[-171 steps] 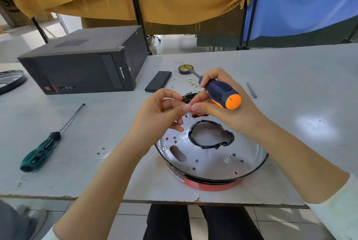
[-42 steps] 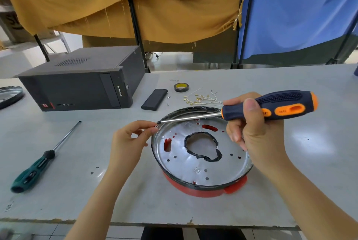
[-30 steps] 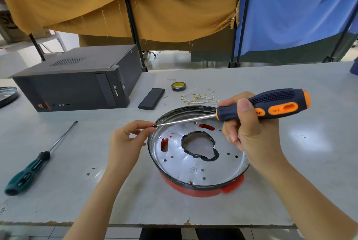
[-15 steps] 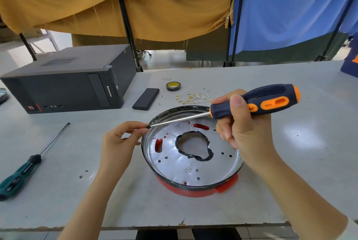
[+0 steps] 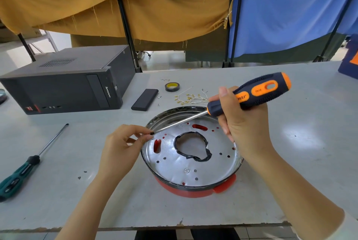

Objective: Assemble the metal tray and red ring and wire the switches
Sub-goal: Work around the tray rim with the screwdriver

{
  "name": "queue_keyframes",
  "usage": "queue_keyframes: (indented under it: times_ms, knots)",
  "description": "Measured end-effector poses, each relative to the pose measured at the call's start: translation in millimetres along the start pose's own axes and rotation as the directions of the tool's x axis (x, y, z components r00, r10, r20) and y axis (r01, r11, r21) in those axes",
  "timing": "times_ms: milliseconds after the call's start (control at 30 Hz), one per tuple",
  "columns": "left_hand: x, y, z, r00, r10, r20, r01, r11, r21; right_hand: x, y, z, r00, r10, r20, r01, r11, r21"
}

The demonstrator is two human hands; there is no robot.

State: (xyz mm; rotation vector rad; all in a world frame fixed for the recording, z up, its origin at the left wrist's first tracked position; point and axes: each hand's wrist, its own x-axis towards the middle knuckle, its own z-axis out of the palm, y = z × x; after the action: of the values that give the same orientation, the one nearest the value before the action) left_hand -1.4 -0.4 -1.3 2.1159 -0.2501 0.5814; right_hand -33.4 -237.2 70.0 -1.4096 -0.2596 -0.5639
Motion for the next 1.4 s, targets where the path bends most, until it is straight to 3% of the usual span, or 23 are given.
queue_keyframes:
  times_ms: [133, 200, 367, 500, 1167, 1300, 1400]
  knots:
    - [-1.2, 14.4, 4.4, 0.979, 0.05, 0.197, -0.084, 0.983, 0.166, 23.7, -11.6, 7.9, 0.999, -0.027, -0.027, 0.025, 0.997, -0.073]
    - [2.3, 24.6, 4.9, 0.953, 0.126, 0.276, -0.199, 0.947, 0.254, 35.9, -19.6, 14.8, 0.999, -0.038, 0.013, 0.04, 0.99, -0.134]
    - [11.4, 52.6, 2.6, 0.758, 0.118, 0.641, -0.316, 0.927, 0.203, 56.0, -38.0, 31.5, 0.97, -0.062, 0.236, 0.139, 0.935, -0.326]
    - [11.9, 62.1, 7.1, 0.627, 0.103, 0.772, -0.341, 0.927, 0.154, 52.7, -42.9, 41.4, 0.92, 0.01, 0.392, 0.161, 0.901, -0.402]
    - [9.1, 62.5, 10.8, 0.56, 0.047, 0.827, -0.296, 0.944, 0.146, 35.7, -41.3, 47.0, 0.865, 0.119, 0.488, 0.157, 0.859, -0.487]
    - [9.6, 58.0, 11.6, 0.551, -0.003, 0.834, -0.234, 0.959, 0.158, 36.8, -42.1, 45.2, 0.85, 0.119, 0.514, 0.18, 0.851, -0.494]
    - [14.2, 48.0, 7.3, 0.602, 0.029, 0.798, -0.229, 0.964, 0.137, 37.1, -42.6, 42.3, 0.842, 0.087, 0.532, 0.251, 0.811, -0.528]
